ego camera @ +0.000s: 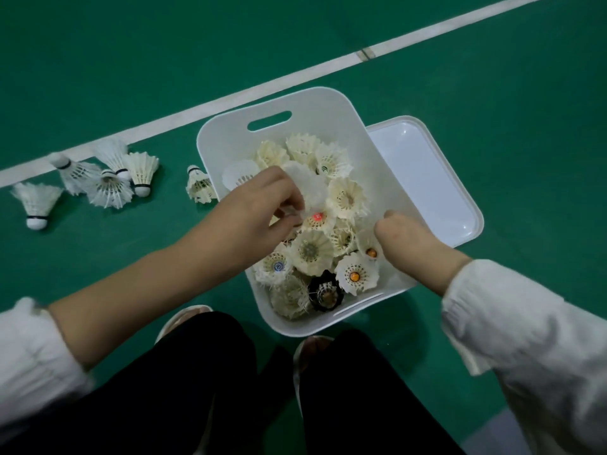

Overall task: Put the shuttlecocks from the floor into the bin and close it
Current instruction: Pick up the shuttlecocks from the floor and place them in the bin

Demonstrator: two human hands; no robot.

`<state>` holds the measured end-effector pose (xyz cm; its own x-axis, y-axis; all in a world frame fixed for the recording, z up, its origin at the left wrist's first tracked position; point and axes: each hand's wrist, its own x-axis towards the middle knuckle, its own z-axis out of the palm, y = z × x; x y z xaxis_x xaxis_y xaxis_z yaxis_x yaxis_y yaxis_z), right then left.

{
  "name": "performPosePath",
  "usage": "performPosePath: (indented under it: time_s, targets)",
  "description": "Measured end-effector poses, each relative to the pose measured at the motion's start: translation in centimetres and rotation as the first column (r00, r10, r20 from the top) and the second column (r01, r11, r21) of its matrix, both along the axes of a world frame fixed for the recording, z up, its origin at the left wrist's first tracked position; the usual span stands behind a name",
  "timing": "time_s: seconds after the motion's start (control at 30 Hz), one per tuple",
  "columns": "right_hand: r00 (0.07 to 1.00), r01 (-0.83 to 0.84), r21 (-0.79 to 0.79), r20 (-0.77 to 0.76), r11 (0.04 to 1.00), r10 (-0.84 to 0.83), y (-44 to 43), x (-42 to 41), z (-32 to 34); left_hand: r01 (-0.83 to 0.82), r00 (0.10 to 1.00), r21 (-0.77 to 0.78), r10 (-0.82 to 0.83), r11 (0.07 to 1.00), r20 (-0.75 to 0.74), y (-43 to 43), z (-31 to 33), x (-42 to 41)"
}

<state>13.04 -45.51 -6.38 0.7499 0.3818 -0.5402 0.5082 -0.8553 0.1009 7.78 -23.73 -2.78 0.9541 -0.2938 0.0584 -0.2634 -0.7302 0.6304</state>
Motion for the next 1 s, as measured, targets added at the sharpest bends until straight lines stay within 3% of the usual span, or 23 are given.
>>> performPosePath:
  time_s: [0.13,0.23,0.3,0.4,0.47,0.6,0.67,0.8,0.93,1.0]
  targets:
    - [1.000,0.016,0.029,0.003,0.999,-0.016,-0.5,0.8,-0.3,0.056,0.993,0.089,-0.065,0.994,0.103,0.5,-1.0,-0.1]
    - [0.996,-0.001,0.067,0.088,0.998,-0.005,-1.0,0.8,2.4,0.067,0.990,0.113,-0.081,0.991,0.119,0.5,-1.1,0.1]
    - [0.992,0.024,0.221,0.117,0.975,-0.050,-1.2,0.3,4.9,0.081,0.988,0.099,-0.093,0.992,0.122,0.2,-1.0,0.3]
    - [0.996,0.077,0.522,-0.078,0.850,-0.042,-0.2,-1.4,7.7,0.127,0.982,0.065,-0.135,0.990,0.136,-0.4,-0.7,0.3]
    - [0.987,0.079,0.558,-0.159,0.826,0.013,0.6,-2.2,7.3,0.166,0.975,0.048,-0.171,0.985,0.141,-0.9,-0.5,0.3]
    - [0.999,-0.033,0.596,0.031,0.802,0.018,1.0,-1.9,5.6,0.211,0.960,0.082,-0.222,0.974,0.170,-1.2,-0.3,0.1]
    - [0.993,0.002,0.568,0.094,0.823,-0.068,-0.1,-1.3,5.9,0.148,0.979,0.086,-0.158,0.985,0.130,-0.7,0.3,0.1]
    - [0.976,0.159,0.339,0.086,0.927,-0.199,-2.6,-0.9,5.9,-0.042,0.998,0.072,0.046,0.997,-0.052,1.5,1.4,0.7]
    - [0.994,0.087,0.088,0.061,0.992,-0.092,-2.6,-1.0,1.4,0.054,0.985,0.242,-0.012,0.969,-0.170,3.1,1.0,1.1]
    - [0.997,0.043,0.036,0.056,0.998,-0.045,-2.4,-0.7,-1.0,0.105,0.978,0.281,-0.049,0.954,-0.201,3.4,0.8,0.8]
